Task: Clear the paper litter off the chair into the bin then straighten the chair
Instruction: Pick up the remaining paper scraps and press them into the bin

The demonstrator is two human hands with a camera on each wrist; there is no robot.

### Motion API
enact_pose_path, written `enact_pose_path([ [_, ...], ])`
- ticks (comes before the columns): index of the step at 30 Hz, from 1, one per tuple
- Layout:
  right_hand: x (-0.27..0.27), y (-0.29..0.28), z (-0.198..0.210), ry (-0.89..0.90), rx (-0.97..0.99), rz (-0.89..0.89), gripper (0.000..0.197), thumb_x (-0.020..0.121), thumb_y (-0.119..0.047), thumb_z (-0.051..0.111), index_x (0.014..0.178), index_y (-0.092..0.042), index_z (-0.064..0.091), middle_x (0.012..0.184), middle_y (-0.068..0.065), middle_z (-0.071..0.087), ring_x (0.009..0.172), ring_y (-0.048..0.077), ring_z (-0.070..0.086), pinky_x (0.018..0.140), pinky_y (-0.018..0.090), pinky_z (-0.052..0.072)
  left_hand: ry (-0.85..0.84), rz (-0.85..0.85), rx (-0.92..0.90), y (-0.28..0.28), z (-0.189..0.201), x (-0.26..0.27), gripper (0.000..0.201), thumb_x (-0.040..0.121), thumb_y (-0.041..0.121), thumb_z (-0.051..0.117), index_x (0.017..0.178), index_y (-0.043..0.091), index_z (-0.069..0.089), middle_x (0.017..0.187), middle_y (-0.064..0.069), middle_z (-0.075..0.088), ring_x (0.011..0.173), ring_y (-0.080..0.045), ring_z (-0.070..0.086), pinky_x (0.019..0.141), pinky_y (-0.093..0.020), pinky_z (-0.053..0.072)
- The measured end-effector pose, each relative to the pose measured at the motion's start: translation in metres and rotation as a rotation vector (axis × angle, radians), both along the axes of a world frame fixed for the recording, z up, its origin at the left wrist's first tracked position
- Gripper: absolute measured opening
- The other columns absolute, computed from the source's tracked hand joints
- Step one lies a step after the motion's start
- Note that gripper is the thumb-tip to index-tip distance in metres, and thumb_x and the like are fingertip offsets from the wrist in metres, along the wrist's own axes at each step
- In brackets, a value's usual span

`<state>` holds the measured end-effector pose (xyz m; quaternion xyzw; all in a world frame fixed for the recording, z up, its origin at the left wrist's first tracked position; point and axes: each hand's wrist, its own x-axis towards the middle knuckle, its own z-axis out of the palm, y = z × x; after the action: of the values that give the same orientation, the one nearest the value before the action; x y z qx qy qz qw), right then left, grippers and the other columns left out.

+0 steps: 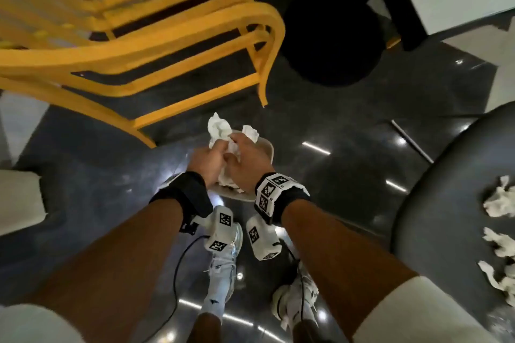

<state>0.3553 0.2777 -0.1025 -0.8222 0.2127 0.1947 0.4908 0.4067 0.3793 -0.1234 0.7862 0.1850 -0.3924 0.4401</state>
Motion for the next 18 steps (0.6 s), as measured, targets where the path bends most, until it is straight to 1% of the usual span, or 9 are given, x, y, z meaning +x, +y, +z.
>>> enact_pose_path([
  [2,-0.001,0.005,-0.030,0.055,-0.021,0.035,0.039,0.096,-0.011,0.049,0.135,-0.012,0.050,0.132,0.013,0.060,0.122,0.029,0.056,0.105,0.034,0.042,-0.012,-0.071,0.033,0.013,-0.025,0.003,0.036,0.085,0.046,0.054,0.093,0.015,0.071,0.104,-0.014,0.073,0.100,-0.033,0.068,0.094,-0.046,0.053],
  [4,-0.007,0.007,-0.060,0.115,-0.071,0.045,0.042,0.097,-0.013,0.049,0.139,-0.015,0.048,0.140,0.010,0.055,0.129,0.028,0.051,0.108,0.031,0.036,-0.024,-0.154,0.054,0.021,-0.044,0.001,0.036,0.091,0.037,0.057,0.112,0.009,0.066,0.116,-0.018,0.069,0.108,-0.034,0.065,0.092,-0.039,0.052],
  [7,-0.014,0.007,-0.087,0.209,-0.082,0.081,0.042,0.101,-0.018,0.048,0.142,-0.016,0.046,0.138,0.002,0.053,0.130,0.017,0.047,0.097,0.009,0.025,-0.026,-0.265,0.049,0.027,-0.073,-0.003,0.037,0.095,0.029,0.056,0.126,0.009,0.058,0.126,-0.011,0.064,0.117,-0.028,0.060,0.092,-0.029,0.044],
  [8,-0.014,0.006,-0.092,0.245,-0.062,0.076,0.041,0.102,-0.019,0.047,0.143,-0.016,0.045,0.134,0.001,0.053,0.129,0.015,0.046,0.092,0.006,0.023,-0.033,-0.307,0.052,0.026,-0.079,-0.004,0.037,0.096,0.027,0.055,0.128,0.008,0.056,0.129,-0.011,0.061,0.119,-0.028,0.058,0.091,-0.027,0.042],
  [9,-0.014,0.004,-0.099,0.275,-0.063,0.052,0.041,0.102,-0.021,0.047,0.143,-0.017,0.045,0.135,0.002,0.054,0.129,0.017,0.047,0.095,0.009,0.028,-0.025,-0.347,0.060,0.025,-0.084,-0.004,0.038,0.097,0.026,0.053,0.129,0.008,0.054,0.131,-0.010,0.059,0.120,-0.028,0.056,0.090,-0.026,0.040],
  [10,-0.014,0.002,-0.105,0.293,-0.091,0.027,0.042,0.101,-0.025,0.048,0.142,-0.020,0.045,0.137,0.002,0.055,0.129,0.022,0.050,0.101,0.020,0.034,-0.014,-0.382,0.066,0.023,-0.089,-0.005,0.039,0.097,0.026,0.053,0.131,0.008,0.053,0.132,-0.009,0.058,0.122,-0.027,0.055,0.091,-0.025,0.039],
  [12,-0.017,-0.001,-0.118,0.360,-0.162,-0.005,0.041,0.098,-0.033,0.050,0.138,-0.026,0.044,0.133,0.001,0.056,0.125,0.025,0.054,0.104,0.037,0.041,-0.008,-0.438,0.072,0.019,-0.097,-0.005,0.038,0.097,0.024,0.051,0.132,0.009,0.052,0.130,-0.005,0.057,0.121,-0.023,0.053,0.092,-0.026,0.038],
  [15,-0.023,-0.007,-0.125,0.428,-0.185,-0.026,0.047,0.095,-0.029,0.052,0.140,-0.027,0.040,0.134,0.007,0.058,0.122,0.031,0.057,0.101,0.038,0.045,-0.017,-0.434,0.151,0.018,-0.098,-0.005,0.036,0.095,0.024,0.049,0.127,0.009,0.057,0.129,-0.008,0.060,0.114,-0.028,0.056,0.082,-0.027,0.036],
  [18,-0.028,-0.017,-0.121,0.460,-0.189,0.039,0.037,0.093,-0.025,0.049,0.129,-0.020,0.054,0.128,0.008,0.061,0.117,0.030,0.060,0.095,0.034,0.047,-0.009,-0.475,0.187,0.018,-0.092,-0.004,0.034,0.095,0.024,0.048,0.123,0.008,0.060,0.118,-0.013,0.063,0.103,-0.030,0.057,0.077,-0.028,0.034],
])
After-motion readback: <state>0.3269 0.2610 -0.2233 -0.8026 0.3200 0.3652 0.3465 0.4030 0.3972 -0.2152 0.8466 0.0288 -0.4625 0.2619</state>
